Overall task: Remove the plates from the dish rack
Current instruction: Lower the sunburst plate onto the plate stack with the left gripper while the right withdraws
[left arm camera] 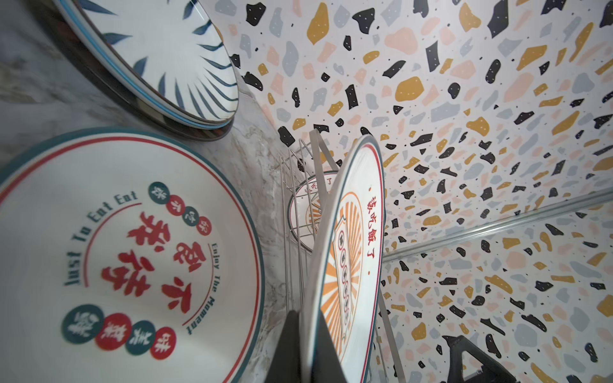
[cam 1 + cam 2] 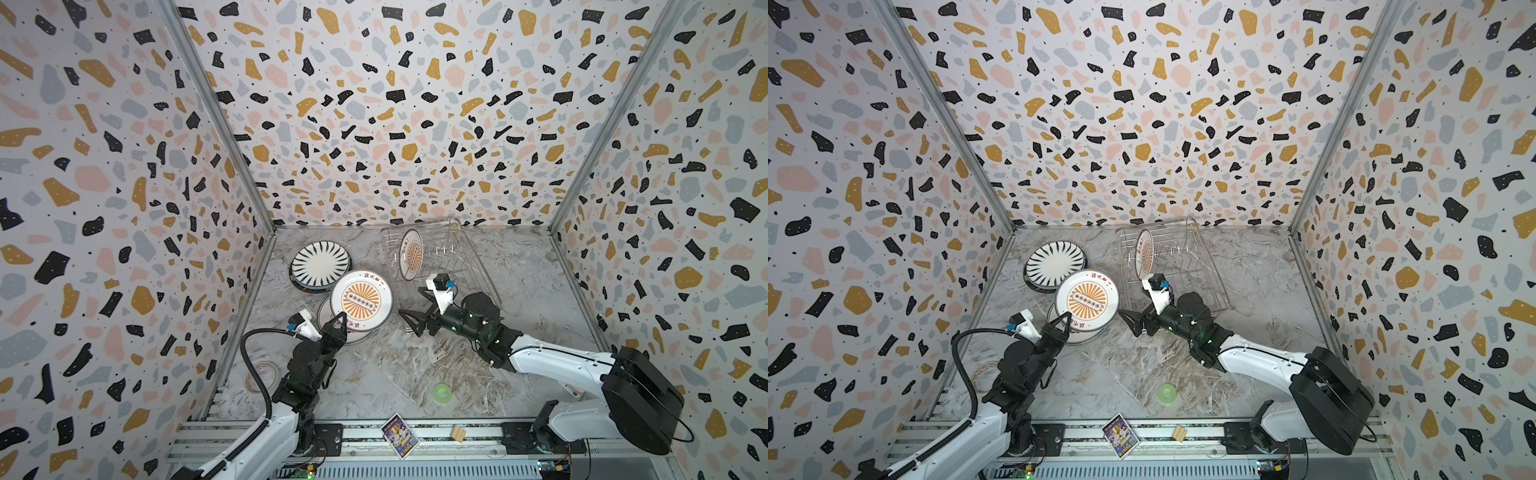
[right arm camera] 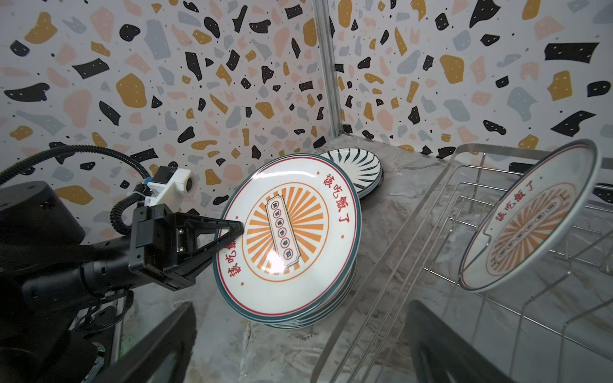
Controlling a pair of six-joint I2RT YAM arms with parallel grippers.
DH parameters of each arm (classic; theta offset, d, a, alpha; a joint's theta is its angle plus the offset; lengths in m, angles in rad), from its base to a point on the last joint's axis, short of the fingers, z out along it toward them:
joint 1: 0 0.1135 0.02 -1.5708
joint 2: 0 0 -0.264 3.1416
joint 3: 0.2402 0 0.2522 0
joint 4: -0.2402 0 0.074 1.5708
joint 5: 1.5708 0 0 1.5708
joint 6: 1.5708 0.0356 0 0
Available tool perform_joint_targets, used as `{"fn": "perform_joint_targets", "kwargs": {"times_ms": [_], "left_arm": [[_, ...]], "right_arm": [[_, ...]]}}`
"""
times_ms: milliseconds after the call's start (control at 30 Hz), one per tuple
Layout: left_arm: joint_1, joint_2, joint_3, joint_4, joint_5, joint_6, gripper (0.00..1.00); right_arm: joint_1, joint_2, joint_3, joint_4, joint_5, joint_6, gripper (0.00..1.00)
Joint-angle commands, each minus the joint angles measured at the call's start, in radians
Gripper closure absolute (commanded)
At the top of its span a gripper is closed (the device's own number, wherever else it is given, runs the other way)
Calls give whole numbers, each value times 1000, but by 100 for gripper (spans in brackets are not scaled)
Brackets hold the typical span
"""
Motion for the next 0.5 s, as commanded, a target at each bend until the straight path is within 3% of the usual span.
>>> {"fn": "perform_joint_targets", "kwargs": {"times_ms": [0, 467], "left_arm": [[11, -45, 56, -62, -87, -43, 100], [15, -63, 96, -303, -170, -169, 100]], "right_arm": [[19, 34, 60, 10, -27, -33, 1], [92, 231, 259, -100, -54, -109, 0]]}}
